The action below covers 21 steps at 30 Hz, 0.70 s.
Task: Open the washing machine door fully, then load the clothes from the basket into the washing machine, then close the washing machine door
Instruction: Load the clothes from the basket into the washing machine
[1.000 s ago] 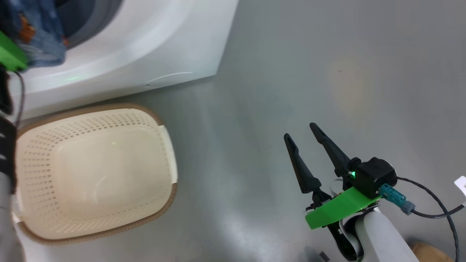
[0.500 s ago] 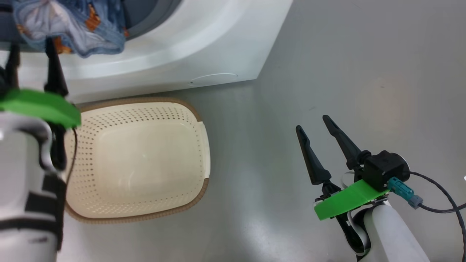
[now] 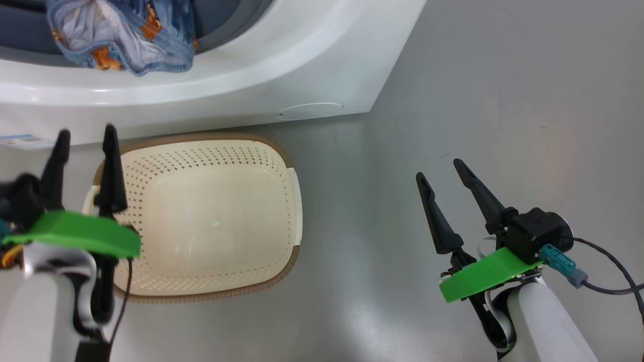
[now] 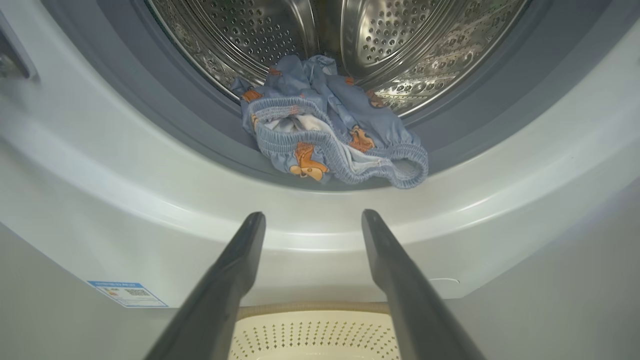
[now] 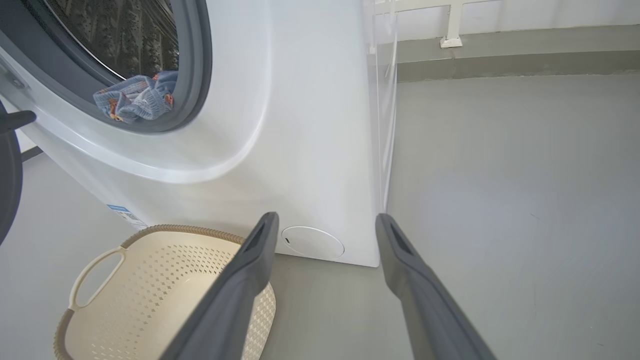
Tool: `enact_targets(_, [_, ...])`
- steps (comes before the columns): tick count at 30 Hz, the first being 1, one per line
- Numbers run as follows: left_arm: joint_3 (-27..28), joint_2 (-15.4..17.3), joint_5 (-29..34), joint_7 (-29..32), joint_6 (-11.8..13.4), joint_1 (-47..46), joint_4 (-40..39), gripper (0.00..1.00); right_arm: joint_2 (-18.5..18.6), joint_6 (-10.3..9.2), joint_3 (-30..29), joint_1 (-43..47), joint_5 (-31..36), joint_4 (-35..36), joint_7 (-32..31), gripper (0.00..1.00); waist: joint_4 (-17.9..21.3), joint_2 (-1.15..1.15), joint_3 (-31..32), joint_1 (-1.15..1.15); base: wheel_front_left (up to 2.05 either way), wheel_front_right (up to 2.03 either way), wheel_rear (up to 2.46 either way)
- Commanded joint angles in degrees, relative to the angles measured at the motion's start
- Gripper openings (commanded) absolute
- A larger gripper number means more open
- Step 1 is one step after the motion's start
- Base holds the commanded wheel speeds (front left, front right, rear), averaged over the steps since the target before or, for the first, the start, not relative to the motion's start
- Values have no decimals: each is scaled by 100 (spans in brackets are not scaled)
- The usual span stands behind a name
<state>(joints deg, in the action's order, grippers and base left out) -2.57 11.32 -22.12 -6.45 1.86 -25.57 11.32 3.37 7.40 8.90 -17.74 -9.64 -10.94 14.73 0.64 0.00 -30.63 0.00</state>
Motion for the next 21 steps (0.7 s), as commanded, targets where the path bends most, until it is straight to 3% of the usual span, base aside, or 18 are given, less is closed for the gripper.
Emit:
enact_targets(1, [221,202,-59,91,90,295,-398,100,-49,9,157,45,32,101,27,100,4,0,2,0,0,0,0])
enact_targets(8, [276,178,-163,395,284,1023,-1296,100,-49,9,104,63,80,123,27,100,-13,0,-19,0,0,0,0])
enact_targets(21, [337,246,-208,490,399,1272,-1549,100,-49,9,15,72,289,131,27,100,-1,0,33,0,0,0,0])
